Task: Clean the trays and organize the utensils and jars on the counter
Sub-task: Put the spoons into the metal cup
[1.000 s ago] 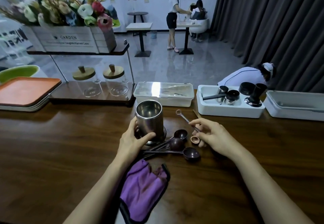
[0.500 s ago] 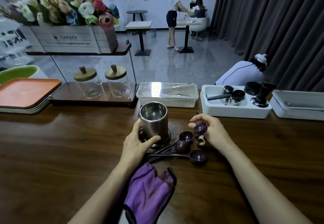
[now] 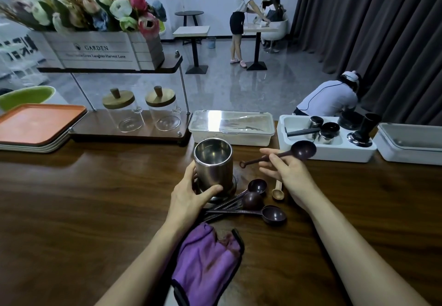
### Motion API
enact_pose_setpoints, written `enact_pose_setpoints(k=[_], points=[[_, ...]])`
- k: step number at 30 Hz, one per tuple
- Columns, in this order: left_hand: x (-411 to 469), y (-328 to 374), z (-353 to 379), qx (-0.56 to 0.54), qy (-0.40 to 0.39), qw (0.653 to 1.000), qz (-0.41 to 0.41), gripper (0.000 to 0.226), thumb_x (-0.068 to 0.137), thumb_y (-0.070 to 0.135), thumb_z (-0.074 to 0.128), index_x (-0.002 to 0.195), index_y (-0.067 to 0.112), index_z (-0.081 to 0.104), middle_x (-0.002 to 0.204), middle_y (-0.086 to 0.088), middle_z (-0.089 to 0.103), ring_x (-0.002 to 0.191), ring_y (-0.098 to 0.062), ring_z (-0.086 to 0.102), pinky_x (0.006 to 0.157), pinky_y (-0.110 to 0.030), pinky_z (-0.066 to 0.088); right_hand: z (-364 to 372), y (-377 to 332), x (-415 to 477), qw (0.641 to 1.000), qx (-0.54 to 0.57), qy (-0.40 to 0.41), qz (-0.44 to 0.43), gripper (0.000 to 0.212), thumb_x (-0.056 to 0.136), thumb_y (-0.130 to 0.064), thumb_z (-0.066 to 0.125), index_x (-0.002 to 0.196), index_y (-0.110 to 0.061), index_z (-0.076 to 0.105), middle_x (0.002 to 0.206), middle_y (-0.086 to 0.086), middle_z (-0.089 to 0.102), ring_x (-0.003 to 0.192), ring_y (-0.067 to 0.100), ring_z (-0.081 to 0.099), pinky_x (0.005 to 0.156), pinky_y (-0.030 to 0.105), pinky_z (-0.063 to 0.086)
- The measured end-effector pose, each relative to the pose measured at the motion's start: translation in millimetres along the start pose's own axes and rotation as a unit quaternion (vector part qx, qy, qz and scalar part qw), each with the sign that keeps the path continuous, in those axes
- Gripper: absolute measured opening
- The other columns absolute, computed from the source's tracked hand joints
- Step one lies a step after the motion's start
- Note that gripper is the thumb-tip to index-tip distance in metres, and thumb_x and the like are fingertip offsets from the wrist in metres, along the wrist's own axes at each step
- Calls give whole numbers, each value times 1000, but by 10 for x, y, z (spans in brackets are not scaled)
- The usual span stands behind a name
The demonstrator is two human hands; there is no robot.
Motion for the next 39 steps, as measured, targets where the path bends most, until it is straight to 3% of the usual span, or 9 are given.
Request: enact_pose_setpoints(k=[5, 8, 12, 17, 26, 32, 34, 36, 39], points=[[-2, -6, 2, 5, 1, 1000, -2, 82, 69, 59, 86, 140, 51, 45, 118, 23, 68, 117, 11, 57, 101, -21, 46, -19, -32, 86, 997, -4, 81, -21, 23, 100, -7, 57, 122, -7, 64, 90, 9, 73, 75, 9, 70, 66, 17, 56], [-2, -1, -5, 11, 5, 1000, -2, 82, 70, 58, 85, 139, 53, 43, 111, 33, 63, 113, 18, 55, 96, -13, 43, -14, -90, 107, 993, -19, 111, -45, 29, 95, -11, 65, 123, -10, 57, 84, 10, 75, 73, 7, 71, 61, 16, 52], [-7, 12, -7, 10, 2, 1000, 2, 83, 70, 57, 86, 140, 55, 41, 110, 35, 62, 109, 25, 51, 93, -7, 40, 74, -226, 109, 991, -24, 97, -90, 18, 96, -7, 63, 113, -13, 61, 83, 13, 74, 76, 11, 70, 68, 21, 55], [-11, 15, -7, 12, -1, 1000, 5, 83, 70, 58, 85, 140, 55, 41, 112, 36, 61, 111, 21, 52, 93, -8, 41, 231, -489, 140, 985, -36, 74, -152, 18, 95, -7, 65, 109, -18, 71, 104, 18, 68, 92, 21, 69, 73, 25, 58], [-31, 41, -27, 4, -6, 1000, 12, 85, 69, 59, 85, 142, 56, 40, 119, 21, 68, 121, 6, 58, 104, -28, 49, 504, -1215, 180, 959, -2, 90, -268, 27, 96, -4, 63, 121, -11, 66, 107, 5, 71, 85, 13, 70, 73, 28, 59], [-33, 63, -34, 2, -7, 1000, 17, 82, 69, 60, 85, 135, 66, 38, 120, 24, 68, 120, 8, 57, 105, -30, 49, 824, -1023, 266, 948, -137, 92, -272, 39, 95, -14, 65, 132, -28, 60, 104, -9, 70, 72, 12, 70, 77, 42, 61], [-36, 68, -36, 0, -5, 1000, 20, 82, 69, 59, 86, 133, 69, 37, 119, 26, 67, 120, 10, 57, 105, -29, 49, 870, -852, 253, 944, -195, 79, -254, 37, 94, -15, 66, 128, -30, 63, 98, -9, 71, 77, 10, 70, 79, 33, 59], [-37, 73, -38, -3, -4, 1000, 18, 81, 68, 59, 86, 131, 71, 37, 119, 27, 67, 120, 10, 57, 105, -29, 49, 891, -714, 199, 937, -242, 62, -245, 29, 93, -17, 67, 121, -27, 69, 100, -12, 73, 86, 1, 69, 77, 12, 50], [-35, 66, -38, -6, -1, 1000, 13, 79, 68, 57, 87, 127, 74, 36, 116, 29, 67, 118, 11, 57, 103, -25, 48, 902, -562, 141, 944, -243, 22, -223, 21, 94, -30, 67, 115, -28, 73, 102, -17, 73, 96, -5, 67, 85, 18, 52]])
Point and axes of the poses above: each hand's wrist, its own x-axis towards the middle knuckle, its own z-axis out of the palm, y = z × x, the point moved 3 cm from there along x, towards the middle knuckle
